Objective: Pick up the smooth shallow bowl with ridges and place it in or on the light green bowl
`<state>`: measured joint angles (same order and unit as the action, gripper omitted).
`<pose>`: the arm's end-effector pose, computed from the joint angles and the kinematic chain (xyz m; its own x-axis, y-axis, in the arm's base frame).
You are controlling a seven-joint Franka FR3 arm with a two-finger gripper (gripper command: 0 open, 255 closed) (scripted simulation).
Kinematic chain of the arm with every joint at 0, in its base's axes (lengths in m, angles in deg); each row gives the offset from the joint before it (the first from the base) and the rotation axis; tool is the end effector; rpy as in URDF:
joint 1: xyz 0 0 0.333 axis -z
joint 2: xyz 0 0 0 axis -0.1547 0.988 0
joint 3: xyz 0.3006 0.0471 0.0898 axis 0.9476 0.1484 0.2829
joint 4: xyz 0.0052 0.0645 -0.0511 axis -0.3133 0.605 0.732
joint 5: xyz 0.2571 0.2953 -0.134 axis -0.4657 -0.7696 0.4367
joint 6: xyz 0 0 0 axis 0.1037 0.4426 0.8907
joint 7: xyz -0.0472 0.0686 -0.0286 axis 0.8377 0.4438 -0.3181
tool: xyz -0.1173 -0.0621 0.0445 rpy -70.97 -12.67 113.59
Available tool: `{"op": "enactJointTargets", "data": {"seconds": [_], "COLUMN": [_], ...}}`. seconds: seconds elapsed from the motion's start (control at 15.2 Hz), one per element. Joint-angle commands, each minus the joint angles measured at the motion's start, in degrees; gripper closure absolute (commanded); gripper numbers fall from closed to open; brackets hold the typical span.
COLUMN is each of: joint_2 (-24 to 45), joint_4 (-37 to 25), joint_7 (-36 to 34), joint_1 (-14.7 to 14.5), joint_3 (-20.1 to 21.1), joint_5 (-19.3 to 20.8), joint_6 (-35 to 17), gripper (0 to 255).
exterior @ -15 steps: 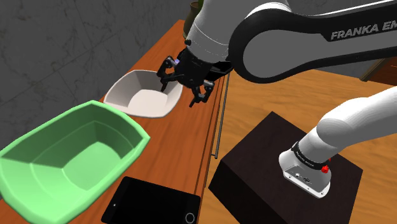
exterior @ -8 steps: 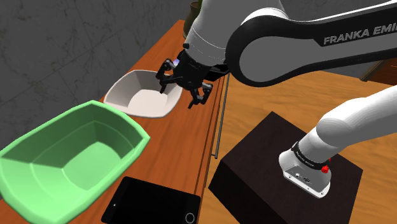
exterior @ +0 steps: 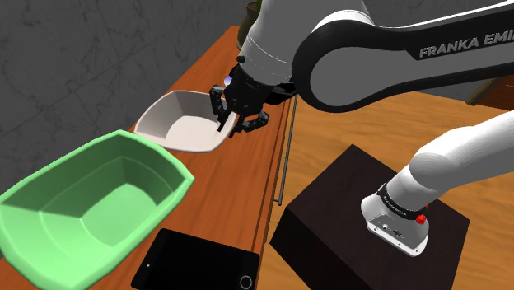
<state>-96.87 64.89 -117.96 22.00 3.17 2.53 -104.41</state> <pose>0.3883 0.3704 0.4538 0.5348 -0.8438 -0.0439 -0.7983 -0.4876 -0.3533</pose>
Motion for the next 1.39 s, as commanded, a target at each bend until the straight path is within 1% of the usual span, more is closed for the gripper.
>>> {"op": "enactJointTargets", "data": {"seconds": [0.0, 0.13, 0.73, 1.32], "joint_2": [0.05, 0.03, -1.81, -2.33], "joint_4": [0.05, 0.02, -5.38, -11.67], "joint_7": [0.0, -0.02, -0.27, -0.99], "joint_1": [0.03, 0.03, -0.26, 0.12], "joint_3": [0.0, 0.0, -2.77, -4.71], "joint_5": [0.0, 0.01, 0.57, 1.7], "joint_6": [0.0, 0.03, 7.25, 14.1], "gripper": [255, 255, 255, 255]}}
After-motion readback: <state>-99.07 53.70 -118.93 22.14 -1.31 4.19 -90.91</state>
